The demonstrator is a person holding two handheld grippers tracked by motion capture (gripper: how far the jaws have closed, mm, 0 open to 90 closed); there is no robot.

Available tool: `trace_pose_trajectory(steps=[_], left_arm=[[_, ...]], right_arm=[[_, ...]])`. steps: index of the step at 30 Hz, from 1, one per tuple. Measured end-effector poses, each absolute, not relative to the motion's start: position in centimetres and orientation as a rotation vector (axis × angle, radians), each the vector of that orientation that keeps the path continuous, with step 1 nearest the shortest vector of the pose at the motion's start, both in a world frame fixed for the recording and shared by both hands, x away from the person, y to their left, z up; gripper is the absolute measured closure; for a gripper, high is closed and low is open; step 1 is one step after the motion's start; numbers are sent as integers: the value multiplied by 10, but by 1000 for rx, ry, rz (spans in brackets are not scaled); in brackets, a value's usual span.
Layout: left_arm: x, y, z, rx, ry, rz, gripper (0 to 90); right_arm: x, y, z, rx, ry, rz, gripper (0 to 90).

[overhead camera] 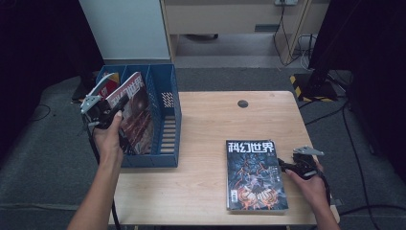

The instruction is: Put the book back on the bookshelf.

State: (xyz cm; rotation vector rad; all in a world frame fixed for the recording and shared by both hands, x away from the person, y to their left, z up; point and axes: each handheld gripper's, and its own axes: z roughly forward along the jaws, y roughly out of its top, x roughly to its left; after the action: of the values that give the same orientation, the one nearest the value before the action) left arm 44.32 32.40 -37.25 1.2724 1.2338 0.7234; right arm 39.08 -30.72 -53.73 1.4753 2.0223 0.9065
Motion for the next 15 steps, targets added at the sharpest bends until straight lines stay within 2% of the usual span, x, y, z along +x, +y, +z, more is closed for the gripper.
trace_pose_trajectory(steps=[7,15], left_arm=[[440,325,-366,1359,1236,685,823],[438,328,-365,1383,1216,645,814]], right_arm=[[391,-307,-537,1475,2022,907,274],[391,-307,-537,1475,2022,907,274]])
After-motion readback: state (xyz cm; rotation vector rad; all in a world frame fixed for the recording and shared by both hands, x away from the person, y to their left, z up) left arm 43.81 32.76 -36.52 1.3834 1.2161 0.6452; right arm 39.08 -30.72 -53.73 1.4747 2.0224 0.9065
